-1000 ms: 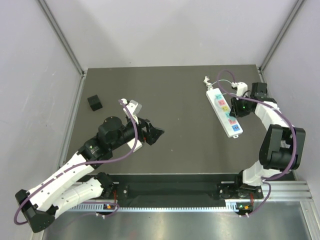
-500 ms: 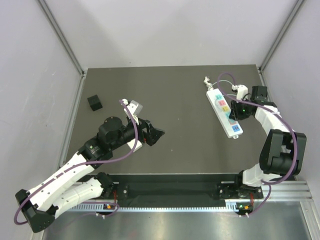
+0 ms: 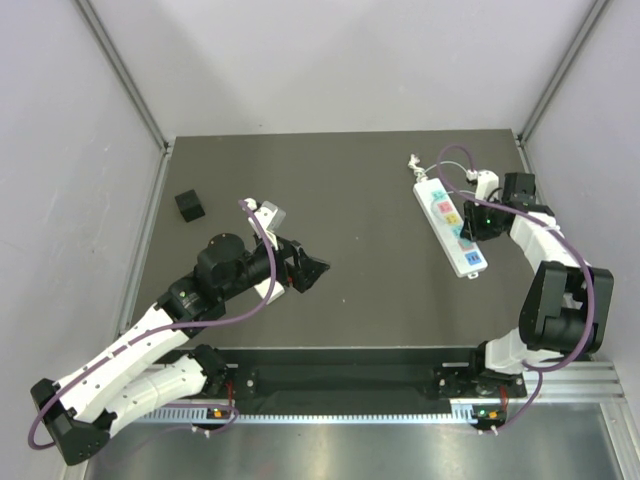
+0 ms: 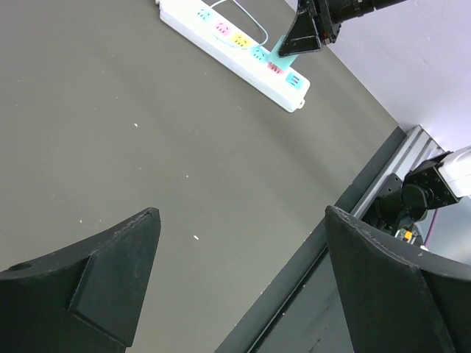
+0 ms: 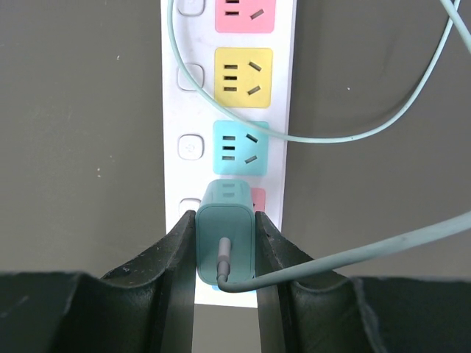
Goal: Insert the plug
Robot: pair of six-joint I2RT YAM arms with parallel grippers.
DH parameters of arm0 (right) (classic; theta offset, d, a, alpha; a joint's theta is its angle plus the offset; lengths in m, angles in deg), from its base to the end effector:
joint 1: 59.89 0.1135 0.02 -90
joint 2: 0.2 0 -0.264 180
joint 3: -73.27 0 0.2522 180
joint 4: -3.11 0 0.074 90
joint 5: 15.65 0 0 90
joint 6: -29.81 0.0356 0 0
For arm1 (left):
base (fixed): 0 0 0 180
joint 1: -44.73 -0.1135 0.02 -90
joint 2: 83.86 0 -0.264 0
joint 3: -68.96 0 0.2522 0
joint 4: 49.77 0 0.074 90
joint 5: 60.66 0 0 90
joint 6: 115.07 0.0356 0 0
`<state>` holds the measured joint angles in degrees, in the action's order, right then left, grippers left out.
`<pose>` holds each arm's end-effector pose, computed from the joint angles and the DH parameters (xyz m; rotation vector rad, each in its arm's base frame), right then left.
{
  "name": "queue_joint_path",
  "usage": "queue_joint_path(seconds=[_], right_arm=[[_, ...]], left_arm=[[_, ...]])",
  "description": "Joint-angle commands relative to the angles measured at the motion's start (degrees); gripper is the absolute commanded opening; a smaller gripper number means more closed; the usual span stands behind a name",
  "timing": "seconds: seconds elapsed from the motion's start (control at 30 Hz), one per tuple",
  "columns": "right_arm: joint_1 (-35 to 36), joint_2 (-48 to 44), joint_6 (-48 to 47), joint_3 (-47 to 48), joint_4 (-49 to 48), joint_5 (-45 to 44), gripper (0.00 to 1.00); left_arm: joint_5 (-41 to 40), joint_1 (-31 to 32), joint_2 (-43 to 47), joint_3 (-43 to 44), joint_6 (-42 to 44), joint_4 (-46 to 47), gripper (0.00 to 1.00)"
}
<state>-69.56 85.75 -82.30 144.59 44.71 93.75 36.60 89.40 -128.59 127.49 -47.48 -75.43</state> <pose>0.3028 -0.0396 0.2237 -0.3966 2.4511 0.2016 0.1279 -0.1328 0.3370 0.4570 1.8222 -0.9407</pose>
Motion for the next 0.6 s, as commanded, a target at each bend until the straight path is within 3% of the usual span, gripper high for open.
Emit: queue_joint_path(seconds=[0.0, 0.57], right_arm=[[-0.70, 0.18, 0.49, 2.12, 2.66, -1.29, 0.00], [-1.05, 0.27, 2.16, 4.58, 4.86, -0.50, 0.00]], left_arm=[[0.64, -0.10, 0.52, -0.13, -0.17, 4.17, 0.97], [0.29, -0.10, 0.96, -0.21, -0.09, 4.08, 0.97]])
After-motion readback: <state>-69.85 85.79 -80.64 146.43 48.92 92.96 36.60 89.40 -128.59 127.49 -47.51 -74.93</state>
